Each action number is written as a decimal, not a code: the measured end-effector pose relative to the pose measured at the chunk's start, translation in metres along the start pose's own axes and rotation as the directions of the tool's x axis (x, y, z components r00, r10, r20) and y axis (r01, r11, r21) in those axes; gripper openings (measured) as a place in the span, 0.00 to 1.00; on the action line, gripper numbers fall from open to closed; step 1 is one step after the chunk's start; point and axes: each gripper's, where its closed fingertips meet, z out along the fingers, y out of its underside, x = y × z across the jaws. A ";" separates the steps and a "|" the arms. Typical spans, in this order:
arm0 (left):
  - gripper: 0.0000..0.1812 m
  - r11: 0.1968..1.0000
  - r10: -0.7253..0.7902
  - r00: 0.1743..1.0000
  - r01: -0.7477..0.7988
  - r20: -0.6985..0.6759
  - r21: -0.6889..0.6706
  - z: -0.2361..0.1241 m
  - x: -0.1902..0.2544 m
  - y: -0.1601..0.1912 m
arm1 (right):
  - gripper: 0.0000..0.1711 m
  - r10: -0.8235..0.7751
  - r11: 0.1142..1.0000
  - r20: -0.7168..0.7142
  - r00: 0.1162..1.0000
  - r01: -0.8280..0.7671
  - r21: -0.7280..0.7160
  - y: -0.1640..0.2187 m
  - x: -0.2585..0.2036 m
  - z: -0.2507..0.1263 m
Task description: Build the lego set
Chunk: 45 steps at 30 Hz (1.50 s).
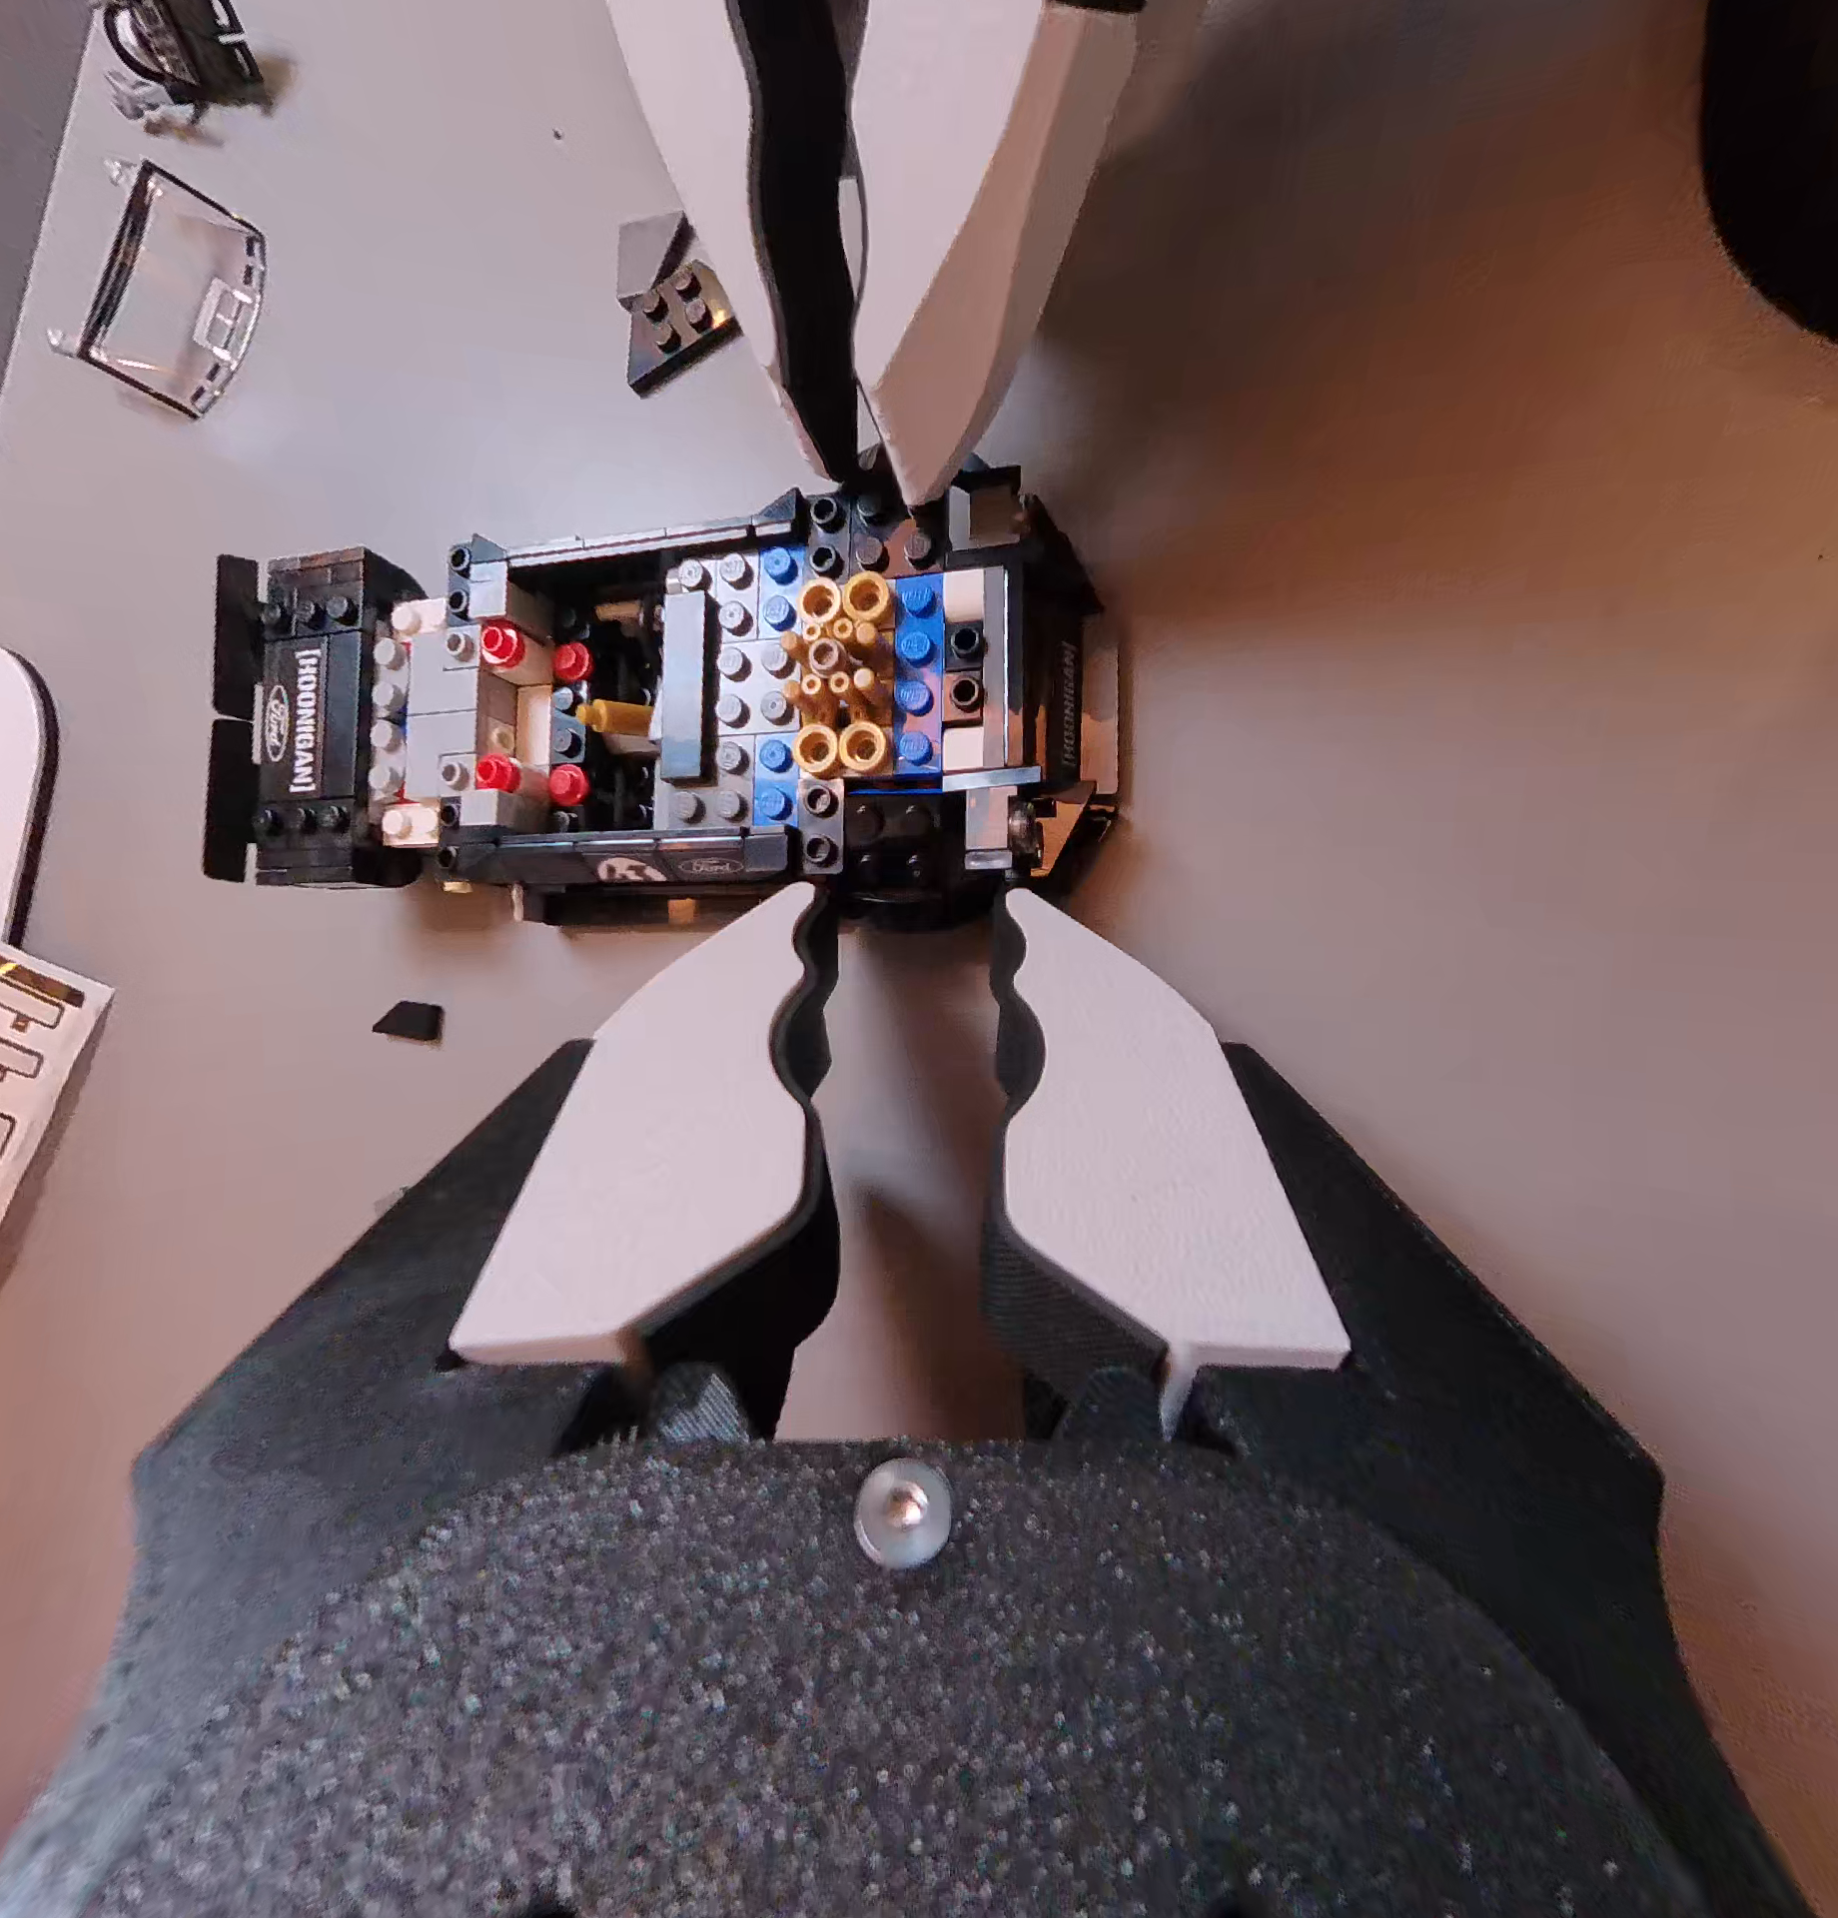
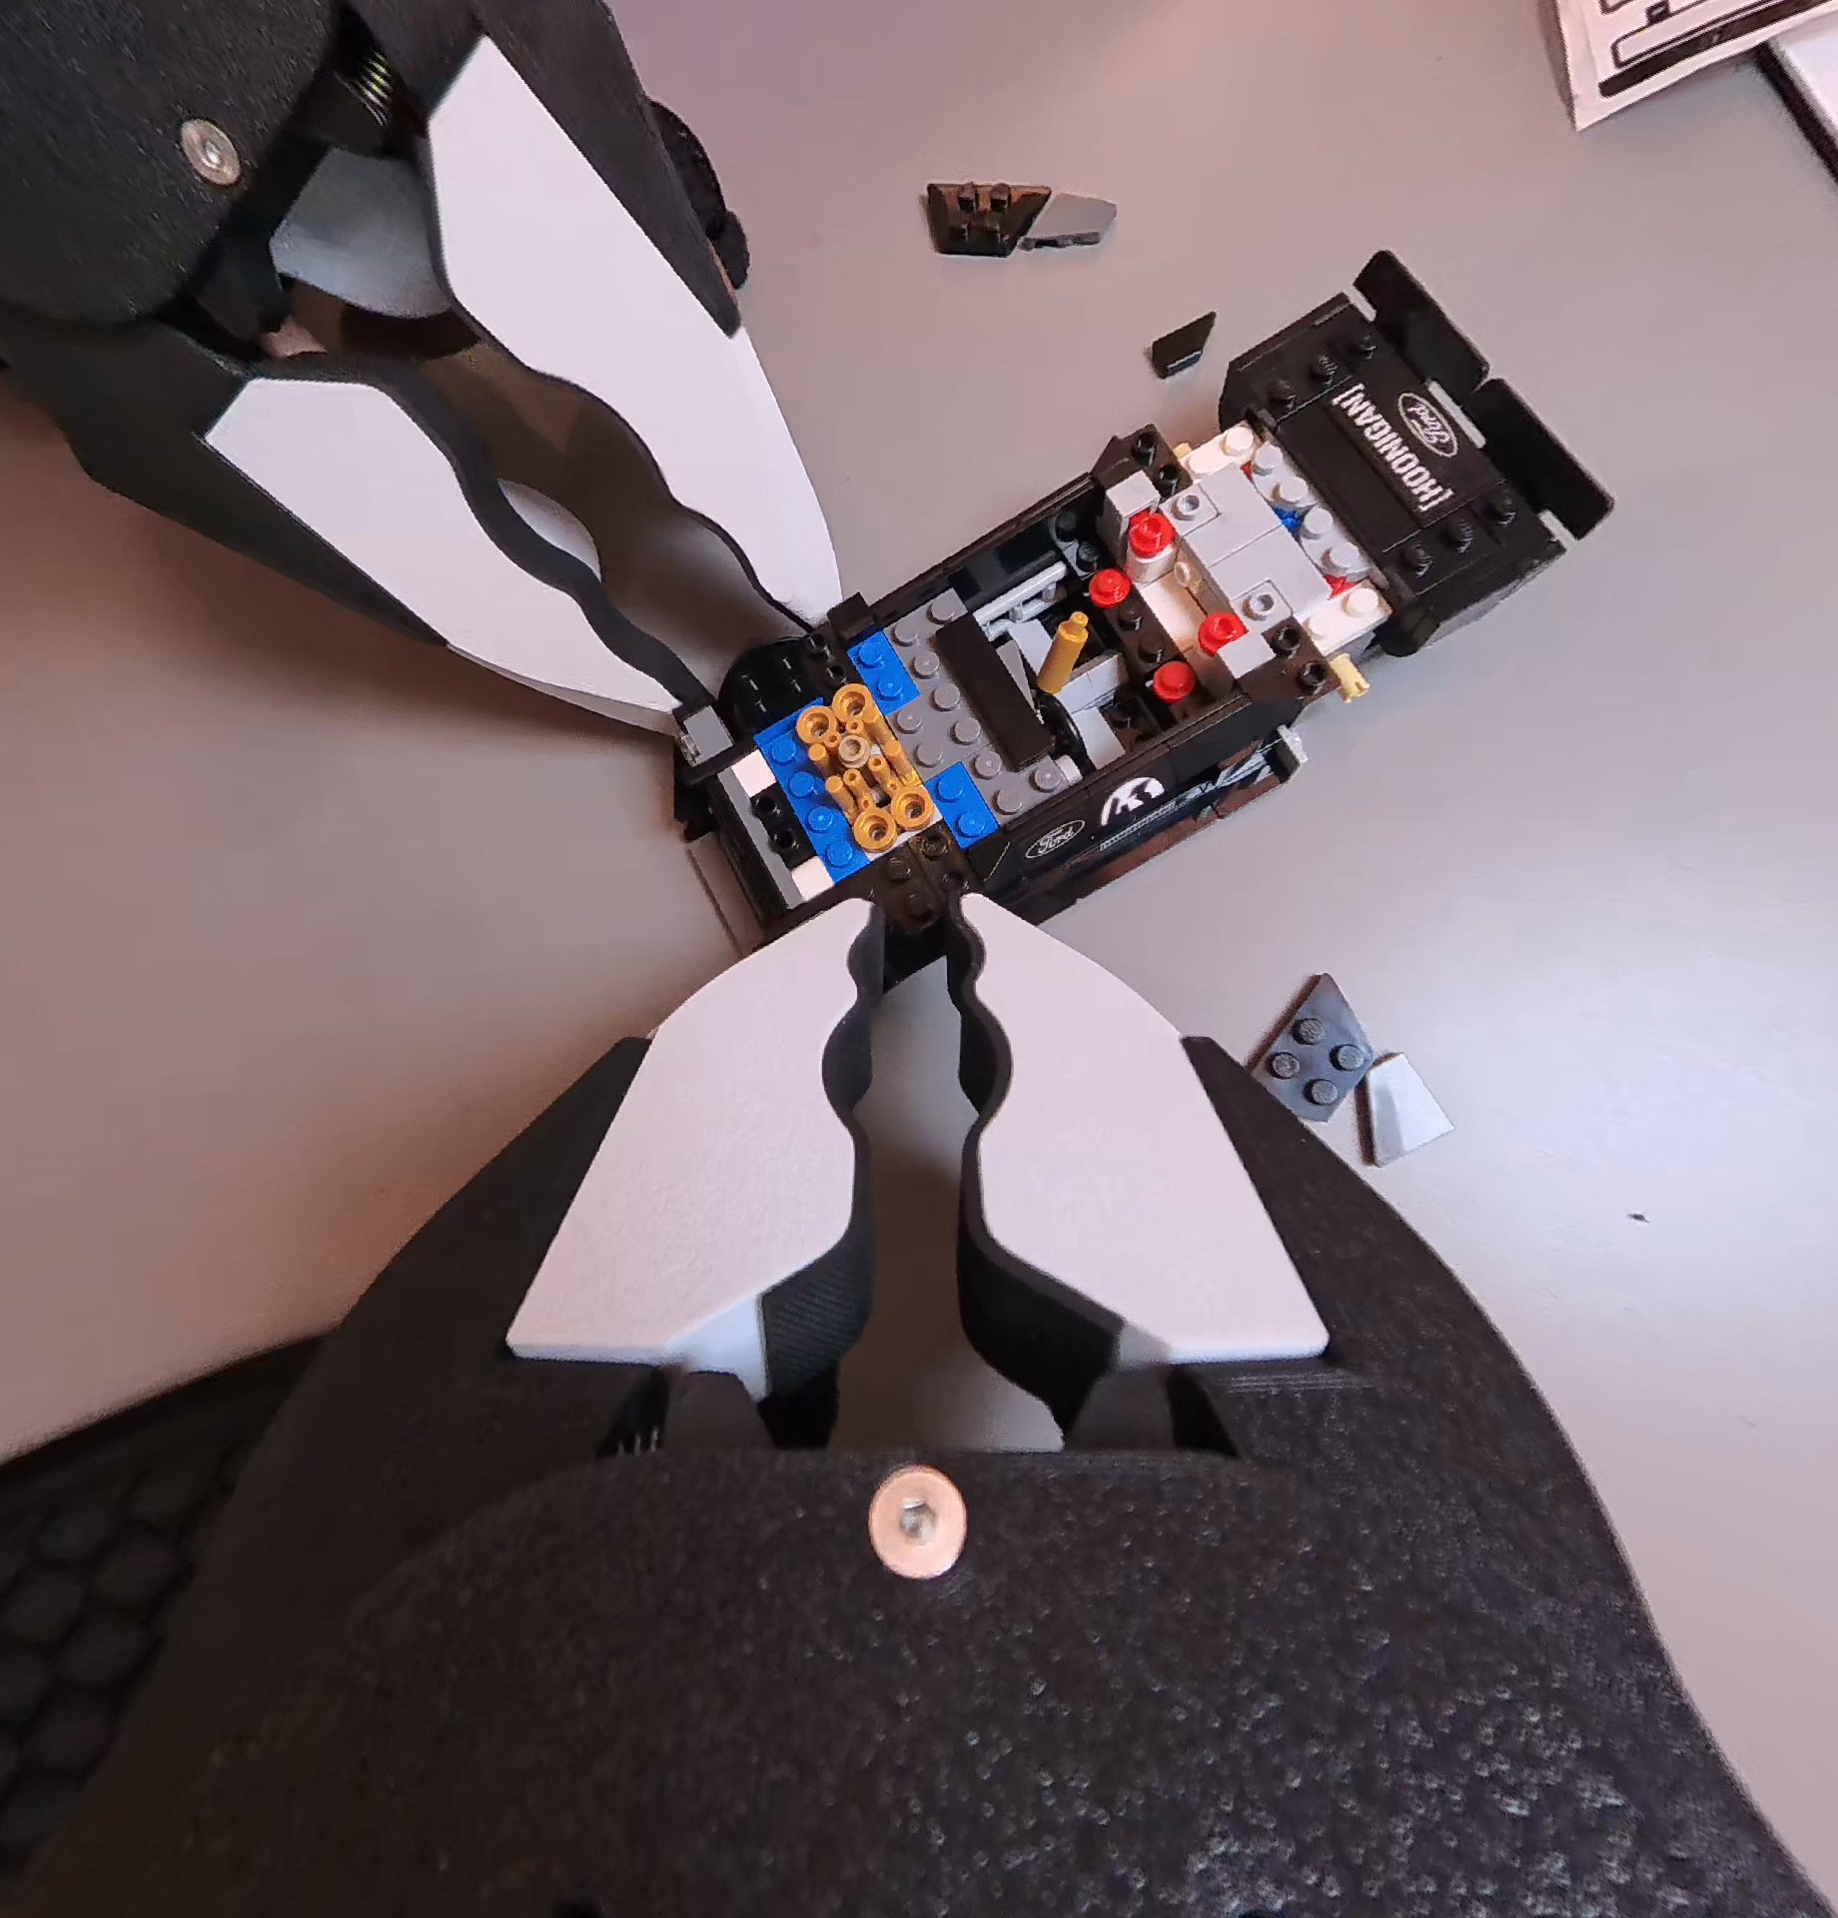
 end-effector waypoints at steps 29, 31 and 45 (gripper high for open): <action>0.16 0.998 0.052 0.998 -0.053 -0.040 -0.022 -0.005 -0.001 0.000 | 0.00 -0.162 0.986 -0.024 0.987 0.161 -0.043 -0.038 -0.033 0.033; 0.16 0.998 0.057 0.998 -0.058 -0.038 -0.028 -0.005 -0.001 -0.001 | 0.00 -0.154 0.986 -0.039 0.987 0.151 -0.070 -0.035 -0.030 0.036; 0.13 0.999 0.046 0.998 -0.046 -0.050 -0.009 -0.002 -0.001 -0.008 | 0.00 -0.081 0.991 -0.098 0.992 0.069 -0.119 -0.027 -0.020 0.033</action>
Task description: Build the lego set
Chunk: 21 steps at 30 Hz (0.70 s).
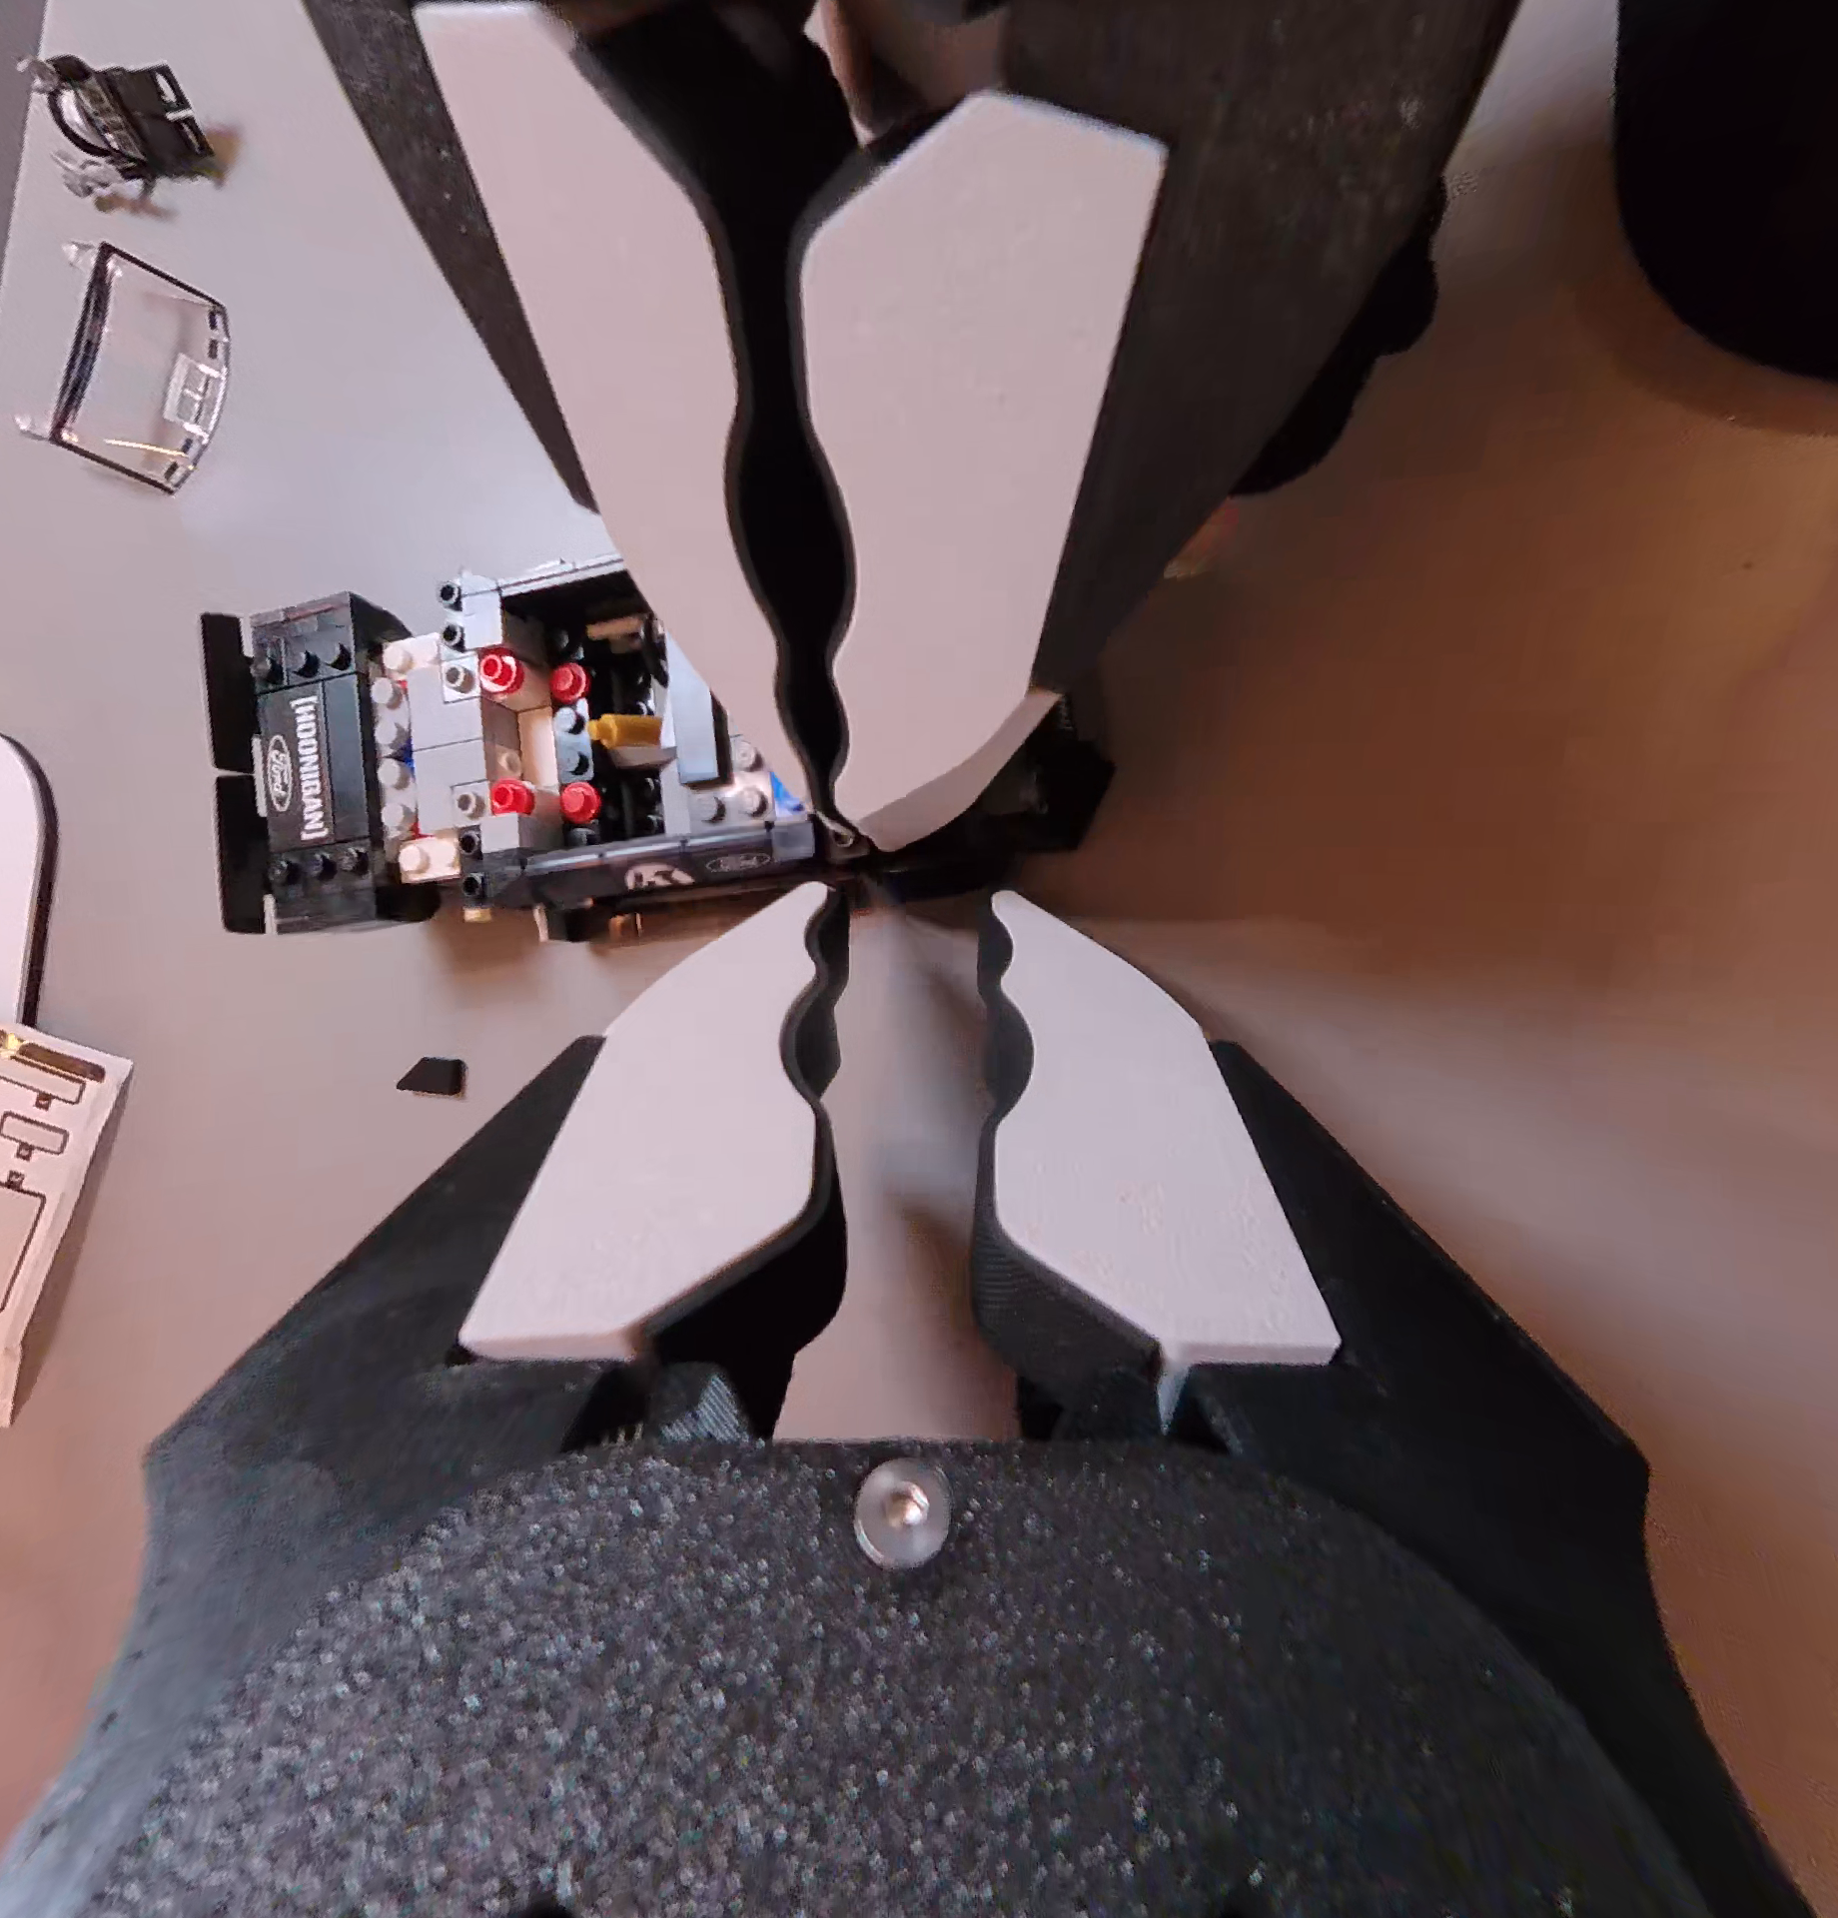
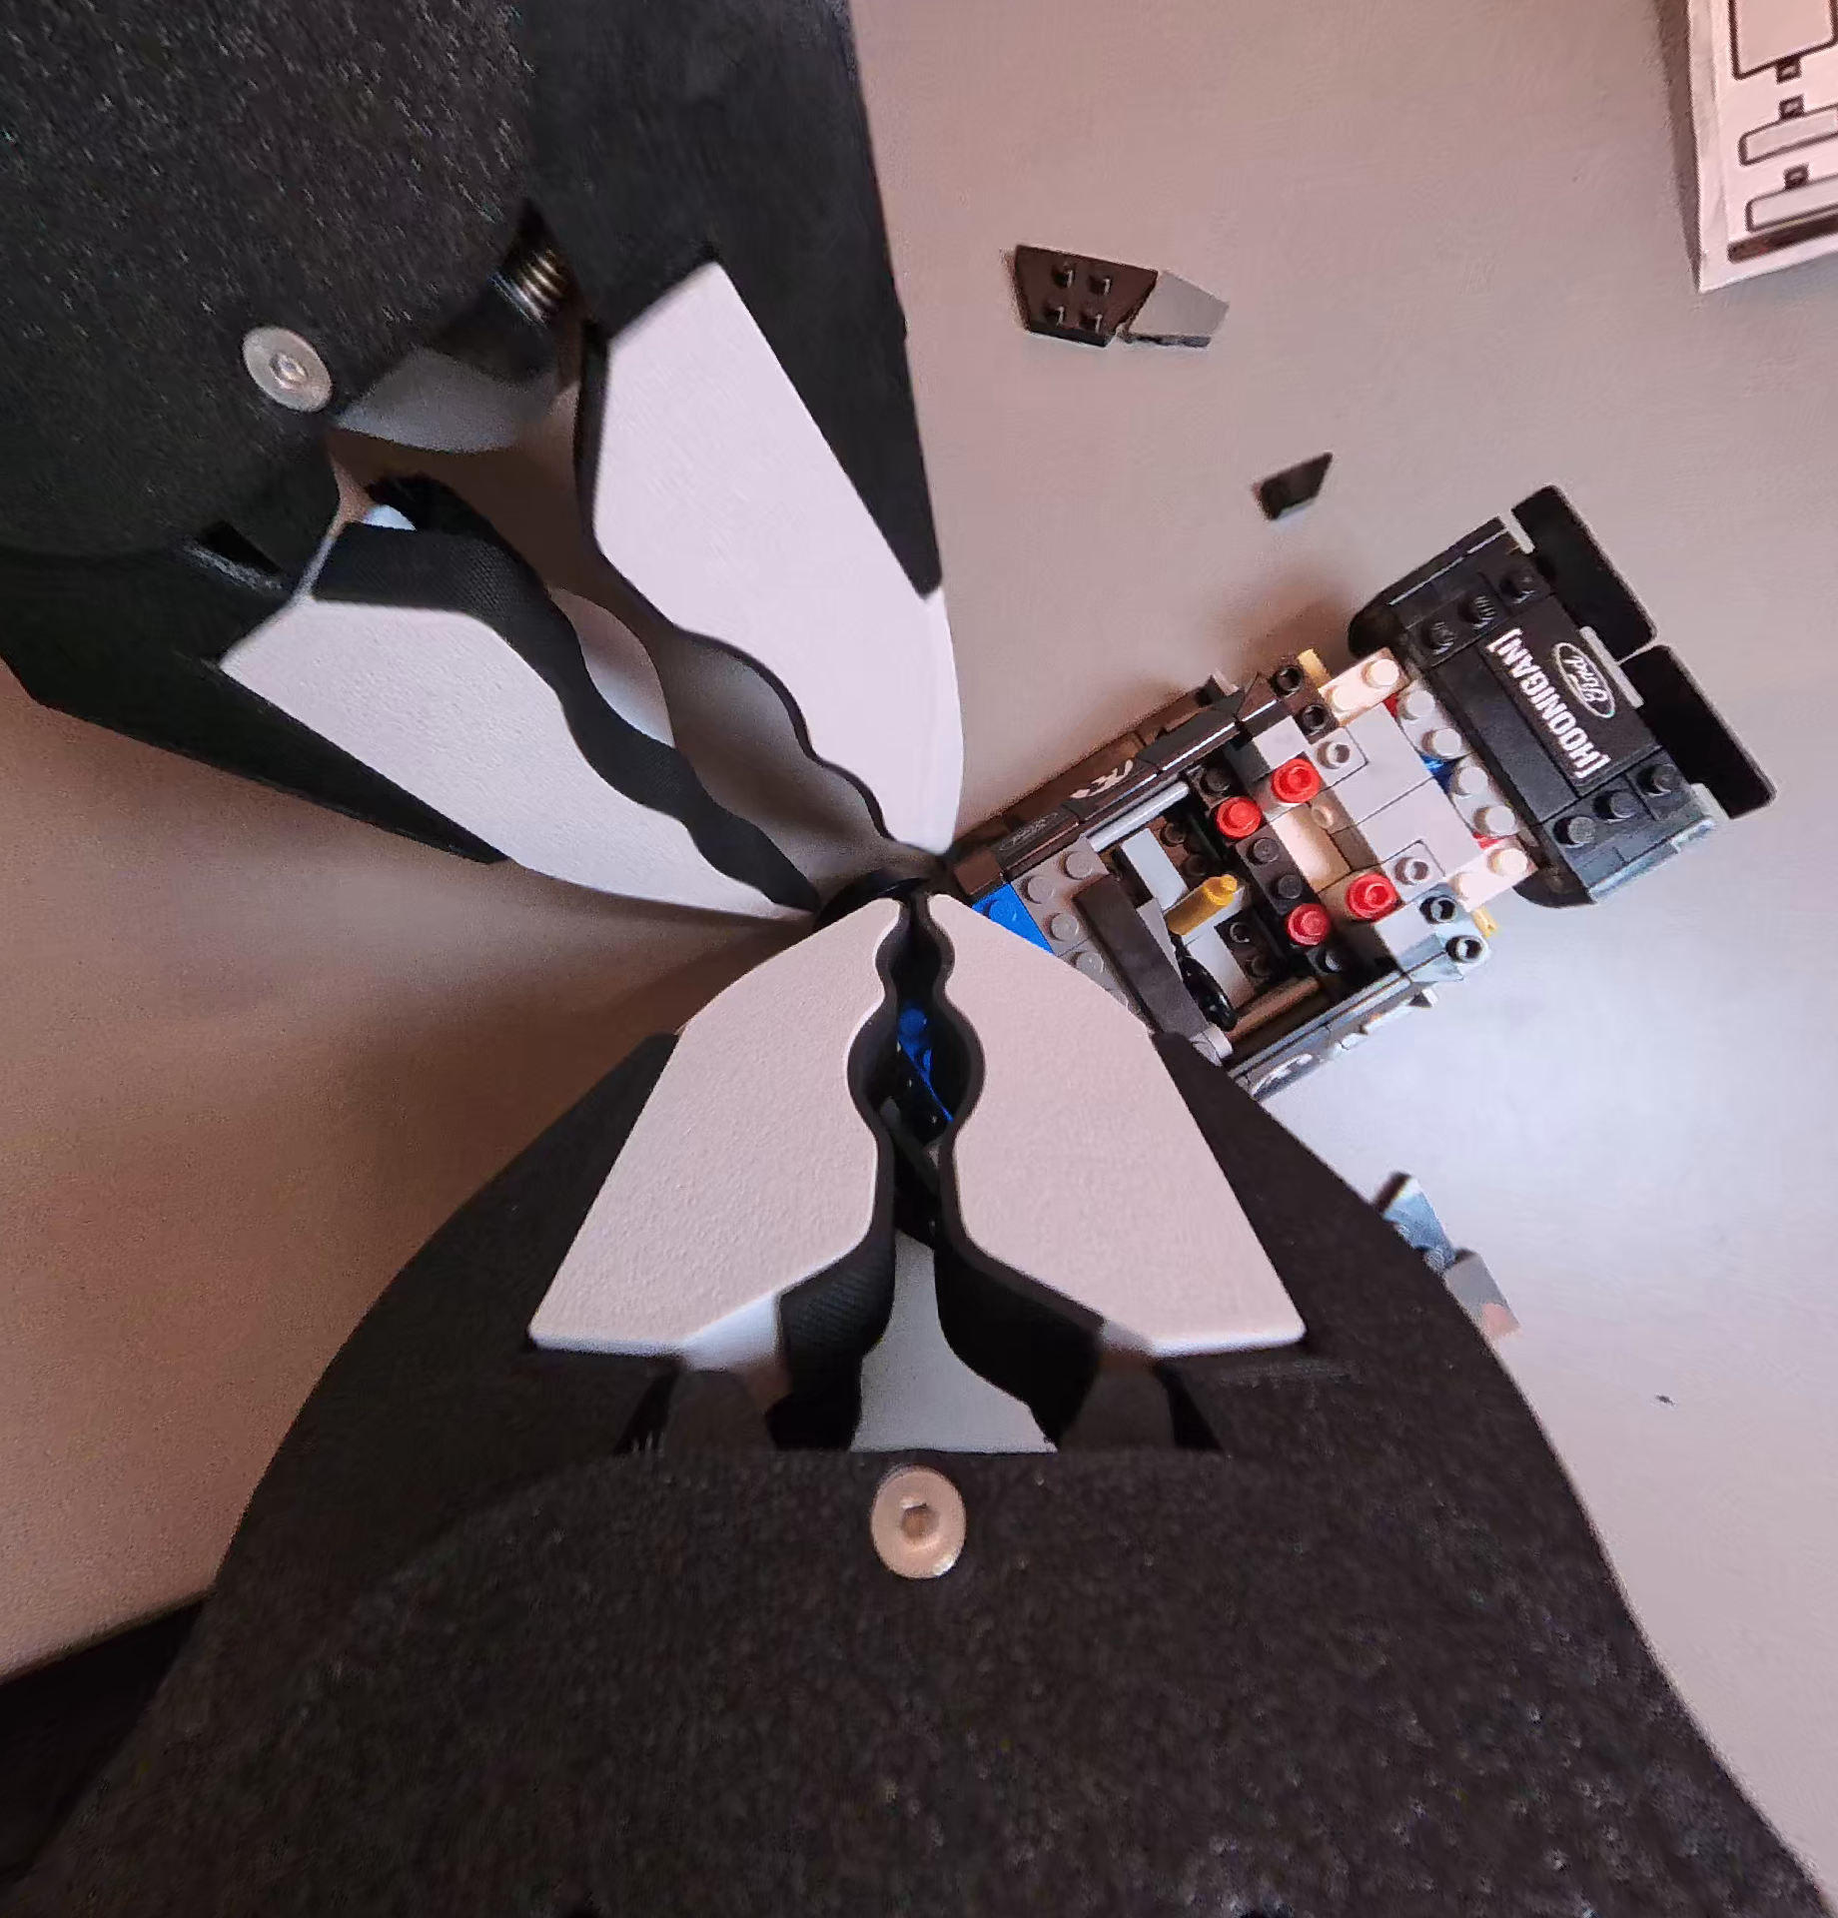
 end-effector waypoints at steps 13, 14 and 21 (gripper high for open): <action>0.11 0.839 -0.456 0.822 0.525 -0.342 0.143 -0.003 0.008 -0.010 | 0.00 0.045 0.999 0.036 0.998 -0.046 0.021 0.002 0.002 -0.003; 0.10 0.811 -0.486 0.788 0.568 -0.379 0.141 -0.004 0.008 -0.011 | 0.00 0.045 0.999 0.038 0.998 -0.046 0.022 0.002 0.002 -0.003; 0.06 0.686 -0.579 0.641 0.717 -0.504 0.124 -0.005 0.007 -0.015 | 0.00 0.053 0.998 0.049 0.997 -0.055 0.035 0.003 0.003 -0.005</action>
